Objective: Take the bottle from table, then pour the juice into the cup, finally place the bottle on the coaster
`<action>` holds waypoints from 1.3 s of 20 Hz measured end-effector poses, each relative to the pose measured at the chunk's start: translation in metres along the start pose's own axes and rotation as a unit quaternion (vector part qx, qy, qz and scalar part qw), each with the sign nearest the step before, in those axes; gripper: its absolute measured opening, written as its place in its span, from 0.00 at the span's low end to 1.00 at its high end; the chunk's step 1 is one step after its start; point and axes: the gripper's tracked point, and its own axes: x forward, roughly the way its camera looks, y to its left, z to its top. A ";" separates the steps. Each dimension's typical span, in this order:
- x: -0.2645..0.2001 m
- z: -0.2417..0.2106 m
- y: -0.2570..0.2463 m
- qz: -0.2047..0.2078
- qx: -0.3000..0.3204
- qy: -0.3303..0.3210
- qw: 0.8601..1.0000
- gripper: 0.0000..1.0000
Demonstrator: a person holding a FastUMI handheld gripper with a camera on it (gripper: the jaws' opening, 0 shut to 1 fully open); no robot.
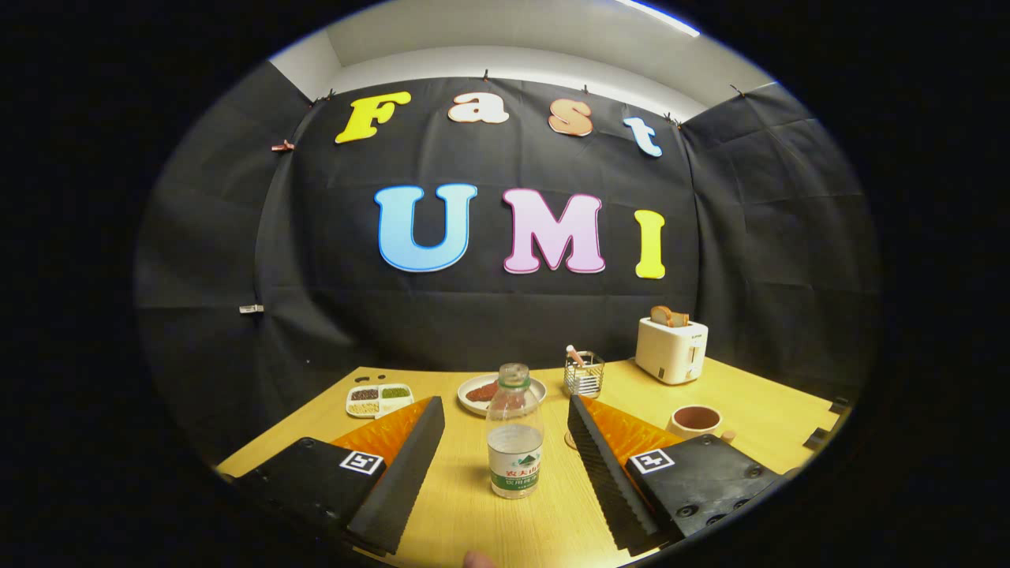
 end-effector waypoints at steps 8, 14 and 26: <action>0.057 -0.077 -0.004 -0.010 0.005 0.016 1.000 0.97; 0.087 -0.085 -0.010 -0.018 0.005 -0.004 1.000 0.97; 0.083 -0.040 -0.028 -0.040 0.161 -0.003 0.986 0.73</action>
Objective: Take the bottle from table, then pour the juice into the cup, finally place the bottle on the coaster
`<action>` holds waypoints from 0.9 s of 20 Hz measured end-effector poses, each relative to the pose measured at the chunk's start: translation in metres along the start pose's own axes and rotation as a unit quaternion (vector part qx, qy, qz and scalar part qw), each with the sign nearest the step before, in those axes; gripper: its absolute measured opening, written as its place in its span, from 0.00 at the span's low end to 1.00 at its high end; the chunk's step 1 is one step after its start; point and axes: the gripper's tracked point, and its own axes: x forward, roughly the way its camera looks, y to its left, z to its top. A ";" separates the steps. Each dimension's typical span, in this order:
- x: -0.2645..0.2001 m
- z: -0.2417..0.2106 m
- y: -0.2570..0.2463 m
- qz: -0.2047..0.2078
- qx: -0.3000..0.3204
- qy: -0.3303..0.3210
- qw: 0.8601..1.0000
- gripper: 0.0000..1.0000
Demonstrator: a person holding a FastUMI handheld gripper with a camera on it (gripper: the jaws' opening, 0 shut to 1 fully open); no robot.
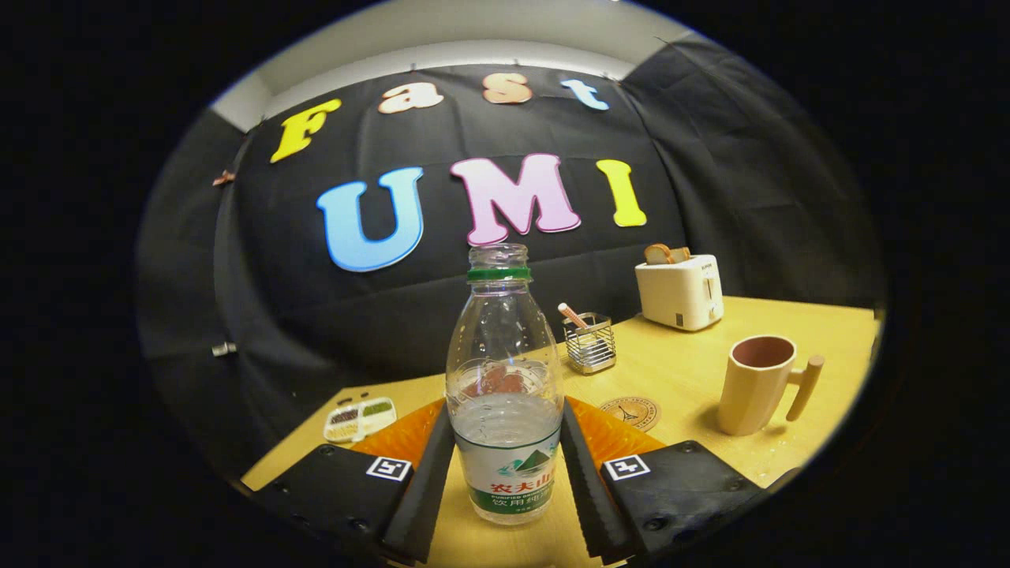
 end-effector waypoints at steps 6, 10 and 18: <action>-0.001 0.027 -0.031 -0.018 0.130 0.024 0.991 0.73; 0.002 0.039 -0.055 -0.020 0.240 0.034 0.970 0.73; 0.012 0.022 -0.093 -0.056 0.372 0.063 0.924 0.73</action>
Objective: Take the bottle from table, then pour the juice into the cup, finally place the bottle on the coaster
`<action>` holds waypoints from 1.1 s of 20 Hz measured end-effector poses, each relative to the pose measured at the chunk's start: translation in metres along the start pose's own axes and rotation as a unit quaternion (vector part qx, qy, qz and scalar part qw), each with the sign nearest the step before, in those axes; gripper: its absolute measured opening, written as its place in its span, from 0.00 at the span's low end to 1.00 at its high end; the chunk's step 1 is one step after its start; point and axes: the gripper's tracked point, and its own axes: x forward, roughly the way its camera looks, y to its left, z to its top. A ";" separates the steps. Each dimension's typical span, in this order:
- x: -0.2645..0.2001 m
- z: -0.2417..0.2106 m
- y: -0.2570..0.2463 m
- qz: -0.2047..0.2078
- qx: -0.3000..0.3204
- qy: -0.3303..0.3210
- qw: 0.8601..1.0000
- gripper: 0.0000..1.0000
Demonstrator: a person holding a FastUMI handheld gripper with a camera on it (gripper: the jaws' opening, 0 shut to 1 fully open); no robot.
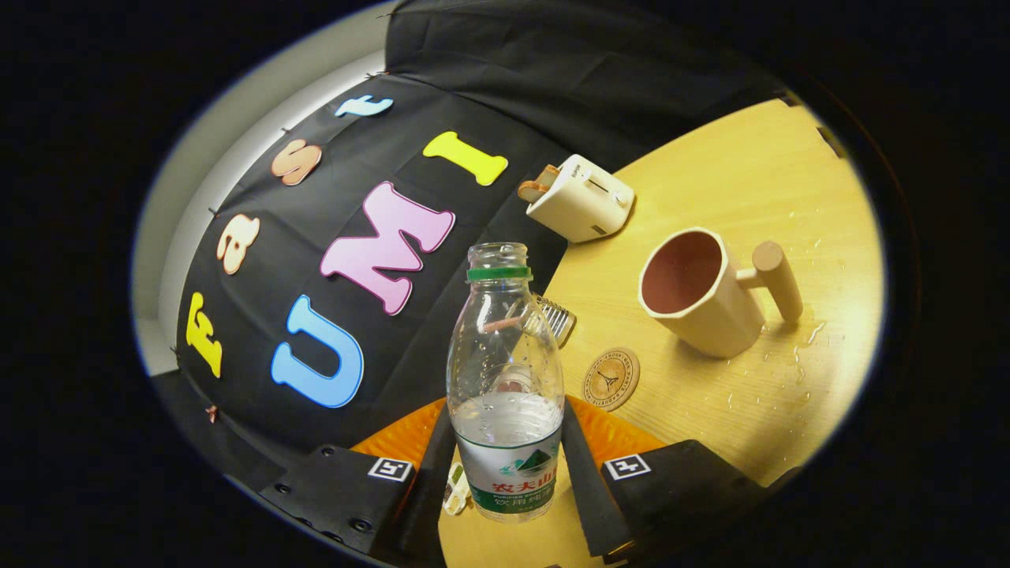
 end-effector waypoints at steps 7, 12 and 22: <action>0.007 0.005 -0.013 -0.010 0.117 0.003 0.993 0.73; 0.014 0.001 -0.016 -0.015 0.182 0.017 0.983 0.73; 0.017 0.009 -0.020 -0.015 0.272 -0.004 0.962 0.73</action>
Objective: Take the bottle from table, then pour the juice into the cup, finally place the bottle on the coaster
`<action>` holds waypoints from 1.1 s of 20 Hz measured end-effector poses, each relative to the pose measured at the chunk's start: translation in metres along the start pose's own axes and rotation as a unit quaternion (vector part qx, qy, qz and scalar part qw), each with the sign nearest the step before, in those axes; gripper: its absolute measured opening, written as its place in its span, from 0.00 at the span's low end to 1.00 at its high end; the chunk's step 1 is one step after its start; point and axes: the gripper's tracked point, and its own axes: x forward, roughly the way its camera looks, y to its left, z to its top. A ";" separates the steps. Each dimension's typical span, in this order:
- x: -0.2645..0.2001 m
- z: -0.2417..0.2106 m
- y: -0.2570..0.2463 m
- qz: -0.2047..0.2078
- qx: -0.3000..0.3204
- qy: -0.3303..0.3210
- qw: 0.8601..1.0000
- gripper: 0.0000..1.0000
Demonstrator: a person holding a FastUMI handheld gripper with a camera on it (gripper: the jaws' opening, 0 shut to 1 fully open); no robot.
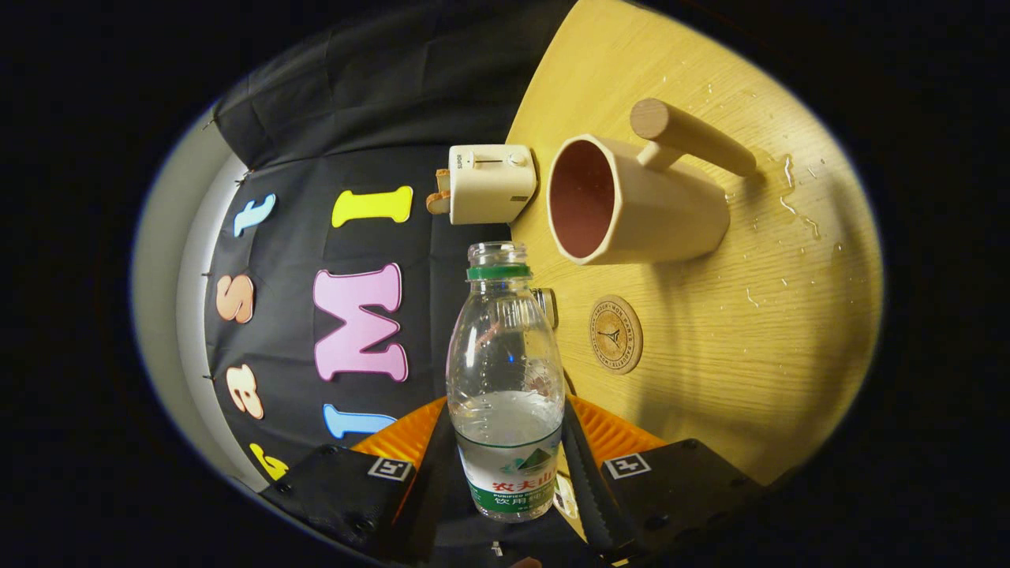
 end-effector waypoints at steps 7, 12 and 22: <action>-0.001 0.003 0.004 0.007 0.041 -0.011 0.999 0.73; 0.001 0.006 0.008 0.011 0.066 -0.017 0.998 0.73; 0.004 0.006 0.013 0.016 0.106 -0.025 0.994 0.73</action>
